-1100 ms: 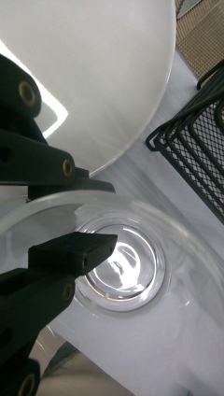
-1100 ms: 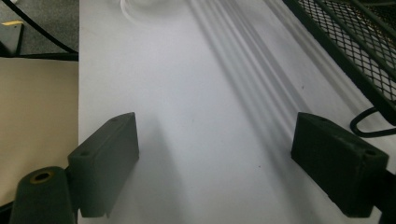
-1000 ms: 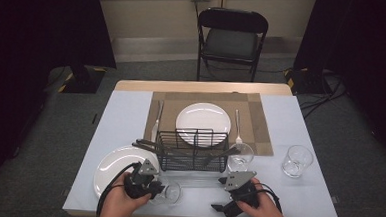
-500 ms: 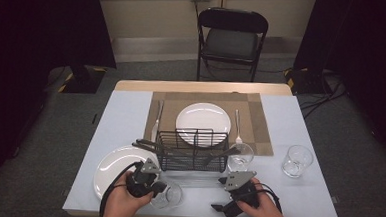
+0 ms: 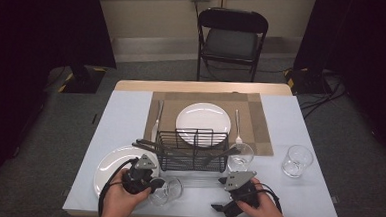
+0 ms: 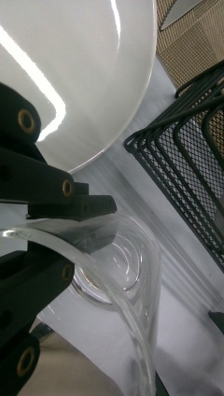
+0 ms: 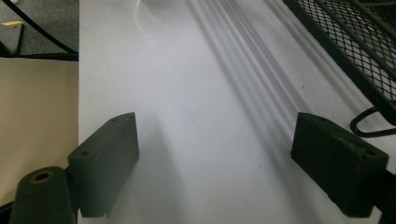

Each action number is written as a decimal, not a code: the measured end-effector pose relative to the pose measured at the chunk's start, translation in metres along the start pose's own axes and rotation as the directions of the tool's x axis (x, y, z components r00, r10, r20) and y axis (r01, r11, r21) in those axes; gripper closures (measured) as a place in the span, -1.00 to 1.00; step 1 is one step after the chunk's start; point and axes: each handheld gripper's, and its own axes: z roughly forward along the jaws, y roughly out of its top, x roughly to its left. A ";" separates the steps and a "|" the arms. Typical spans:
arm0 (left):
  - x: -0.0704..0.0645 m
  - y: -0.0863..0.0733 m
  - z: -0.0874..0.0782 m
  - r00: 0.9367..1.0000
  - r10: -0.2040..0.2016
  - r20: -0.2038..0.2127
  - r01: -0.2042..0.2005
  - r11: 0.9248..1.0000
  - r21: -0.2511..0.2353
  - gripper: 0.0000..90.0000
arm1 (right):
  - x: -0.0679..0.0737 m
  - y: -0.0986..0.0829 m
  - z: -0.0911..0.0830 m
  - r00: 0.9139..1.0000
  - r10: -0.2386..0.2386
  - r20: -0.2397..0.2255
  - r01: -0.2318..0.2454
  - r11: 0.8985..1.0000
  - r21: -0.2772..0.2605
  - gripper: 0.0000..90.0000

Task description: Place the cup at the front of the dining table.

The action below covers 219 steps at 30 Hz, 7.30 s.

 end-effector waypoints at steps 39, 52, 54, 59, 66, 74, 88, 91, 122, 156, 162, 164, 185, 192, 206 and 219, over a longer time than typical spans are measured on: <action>0.039 -0.019 -0.049 0.992 -0.127 0.023 0.129 0.988 -0.079 0.90 | 0.000 0.000 0.000 1.000 0.000 0.000 0.000 1.000 -0.001 -0.69; 0.054 -0.022 -0.060 0.986 -0.167 0.012 0.168 0.980 -0.104 0.90 | 0.000 0.000 0.000 1.000 0.001 0.000 -0.001 1.000 -0.001 -0.69; 0.057 -0.023 -0.061 0.985 -0.175 0.010 0.175 0.979 -0.105 0.90 | 0.000 0.000 0.000 1.000 0.000 0.000 0.000 1.000 -0.001 -0.69; 0.062 -0.027 -0.062 0.980 -0.197 0.010 0.197 0.974 -0.112 0.90 | 0.000 0.000 0.000 1.000 0.000 0.000 0.000 1.000 -0.001 -0.69; 0.069 -0.027 -0.065 0.978 -0.208 -0.008 0.206 0.971 -0.122 0.90 | 0.000 0.000 0.000 1.000 0.000 0.000 0.000 1.000 -0.001 -0.69; 0.077 -0.026 -0.067 0.974 -0.226 -0.016 0.222 0.966 -0.131 0.90 | 0.000 0.000 0.000 1.000 0.000 0.000 0.000 1.000 -0.001 -0.69; 0.089 -0.025 -0.065 0.968 -0.246 -0.040 0.239 0.962 -0.136 0.90 | 0.000 0.000 0.000 1.000 0.000 0.000 0.000 1.000 -0.001 -0.69; 0.092 -0.024 -0.064 0.967 -0.253 -0.042 0.245 0.959 -0.143 0.90 | 0.000 0.000 0.000 1.000 0.000 0.000 0.000 1.000 -0.001 -0.69; 0.109 -0.009 -0.051 0.960 -0.272 -0.061 0.260 0.953 -0.159 0.90 | 0.000 0.000 0.000 1.000 0.001 -0.001 -0.001 1.000 -0.001 -0.69; 0.123 0.017 -0.044 0.961 -0.268 -0.068 0.254 0.954 -0.161 0.90 | 0.000 0.000 0.000 1.000 0.003 -0.001 -0.003 1.000 0.000 -0.69; 0.126 0.021 -0.043 0.960 -0.270 -0.067 0.257 0.953 -0.159 0.90 | 0.000 0.000 0.000 1.000 0.003 -0.001 -0.003 1.000 -0.001 -0.69; 0.126 0.023 -0.042 0.961 -0.268 -0.066 0.255 0.954 -0.158 0.90 | 0.000 0.000 0.000 1.000 0.002 -0.001 -0.002 1.000 -0.001 -0.69; 0.131 0.037 -0.031 0.960 -0.272 -0.058 0.261 0.953 -0.155 0.90 | 0.000 0.000 0.000 1.000 0.003 -0.002 -0.003 1.000 -0.001 -0.69; 0.133 0.039 -0.026 0.959 -0.278 -0.053 0.267 0.951 -0.154 0.90 | 0.000 0.000 0.000 1.000 0.003 -0.001 -0.003 1.000 -0.001 -0.69; 0.142 0.040 -0.014 0.954 -0.297 -0.048 0.286 0.945 -0.156 0.90 | 0.000 0.000 0.000 1.000 0.003 -0.001 -0.003 1.000 -0.001 -0.69; 0.145 0.044 -0.005 0.951 -0.305 -0.049 0.294 0.944 -0.152 0.90 | 0.000 0.000 0.000 1.000 0.002 -0.001 -0.002 1.000 -0.001 -0.69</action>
